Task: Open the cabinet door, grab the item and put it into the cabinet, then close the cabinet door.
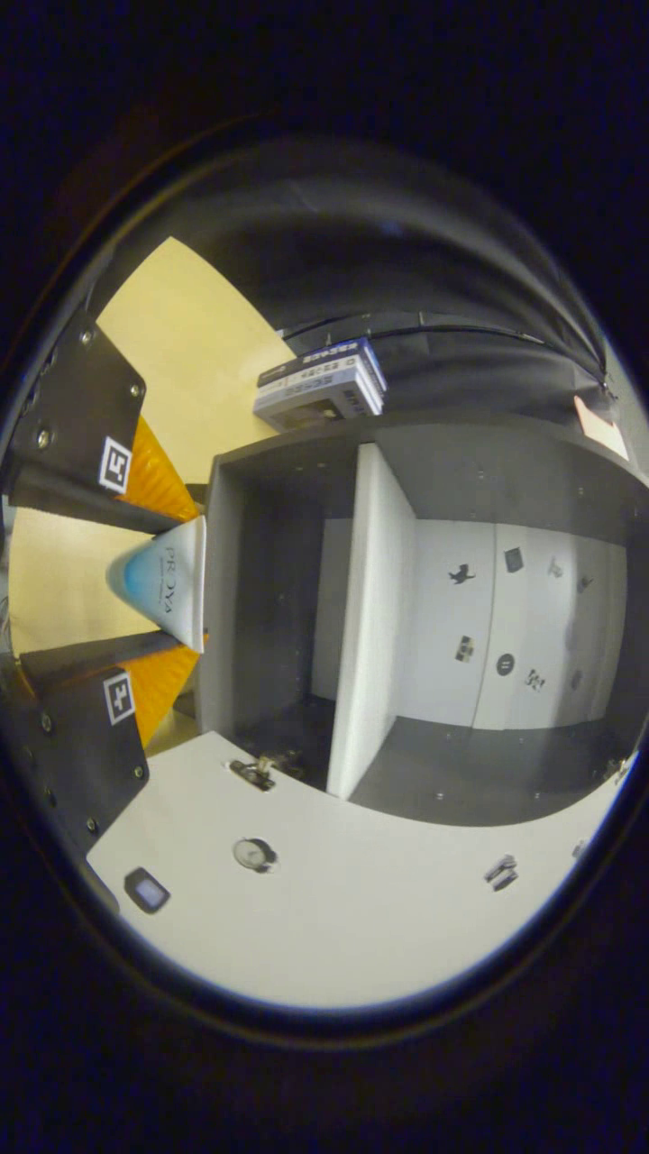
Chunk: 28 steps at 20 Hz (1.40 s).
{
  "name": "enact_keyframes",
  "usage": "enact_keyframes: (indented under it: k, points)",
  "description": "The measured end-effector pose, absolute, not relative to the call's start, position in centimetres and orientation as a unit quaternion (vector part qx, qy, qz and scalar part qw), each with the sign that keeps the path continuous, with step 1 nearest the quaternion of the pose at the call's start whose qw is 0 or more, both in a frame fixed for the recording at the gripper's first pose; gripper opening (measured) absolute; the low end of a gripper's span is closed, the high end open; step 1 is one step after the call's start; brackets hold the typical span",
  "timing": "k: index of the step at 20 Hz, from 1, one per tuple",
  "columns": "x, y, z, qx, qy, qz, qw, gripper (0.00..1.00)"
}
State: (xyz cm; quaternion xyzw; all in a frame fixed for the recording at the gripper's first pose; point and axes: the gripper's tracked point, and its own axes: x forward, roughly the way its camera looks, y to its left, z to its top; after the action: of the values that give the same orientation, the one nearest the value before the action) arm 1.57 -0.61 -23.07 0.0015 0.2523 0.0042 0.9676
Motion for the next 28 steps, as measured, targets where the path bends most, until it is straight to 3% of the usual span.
enact_keyframes:
  k: [11,28]
  points:
    - [9.9,-1.5,-10.1,0.012,0.154,0.008,0.988,0.57]
    - [19.6,-2.2,-10.6,0.038,0.155,0.010,0.987,0.57]
